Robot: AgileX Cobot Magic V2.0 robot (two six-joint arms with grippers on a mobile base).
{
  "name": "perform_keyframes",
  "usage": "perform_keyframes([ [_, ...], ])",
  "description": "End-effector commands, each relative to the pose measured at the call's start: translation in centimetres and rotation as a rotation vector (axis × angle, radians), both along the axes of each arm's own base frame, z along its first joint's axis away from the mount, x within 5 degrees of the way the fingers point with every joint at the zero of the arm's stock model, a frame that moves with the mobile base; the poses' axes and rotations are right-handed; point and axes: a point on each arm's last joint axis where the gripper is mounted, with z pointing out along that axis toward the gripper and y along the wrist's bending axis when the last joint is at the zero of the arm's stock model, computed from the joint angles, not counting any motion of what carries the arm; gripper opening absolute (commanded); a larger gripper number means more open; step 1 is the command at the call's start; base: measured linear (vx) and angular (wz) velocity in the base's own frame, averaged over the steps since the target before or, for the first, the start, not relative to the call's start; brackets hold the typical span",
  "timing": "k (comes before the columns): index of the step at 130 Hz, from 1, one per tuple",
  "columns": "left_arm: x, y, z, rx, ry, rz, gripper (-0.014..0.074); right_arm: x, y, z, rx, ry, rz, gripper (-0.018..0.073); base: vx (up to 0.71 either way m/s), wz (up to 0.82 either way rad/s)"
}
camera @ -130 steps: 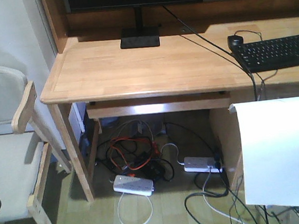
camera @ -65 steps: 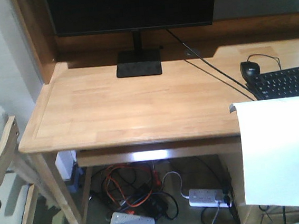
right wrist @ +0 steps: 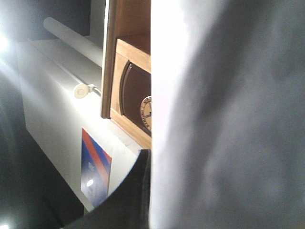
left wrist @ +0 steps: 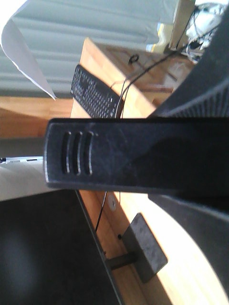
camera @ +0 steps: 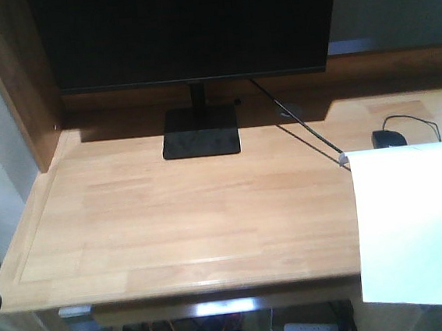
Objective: Grab stapler and paper to desk for stapling
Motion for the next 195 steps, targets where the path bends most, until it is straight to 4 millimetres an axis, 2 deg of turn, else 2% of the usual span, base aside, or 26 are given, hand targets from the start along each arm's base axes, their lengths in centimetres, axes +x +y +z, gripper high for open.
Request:
perform_keyframes([
  [1, 0.06, 0.00, 1.77, -0.097, -0.083, 0.003, -0.0006, -0.89, -0.03, 1.21, -0.001, -0.089, -0.003, -0.0007, 0.31, -0.01],
  [84, 0.06, 0.00, 1.77, -0.097, -0.083, 0.003, -0.0006, -0.88, -0.03, 1.20, -0.001, -0.088, -0.003, -0.0007, 0.23, 0.03],
  [195, 0.06, 0.00, 1.77, -0.097, -0.083, 0.003, -0.0006, -0.87, -0.03, 1.19, -0.001, -0.086, -0.003, -0.0007, 0.03, 0.01],
])
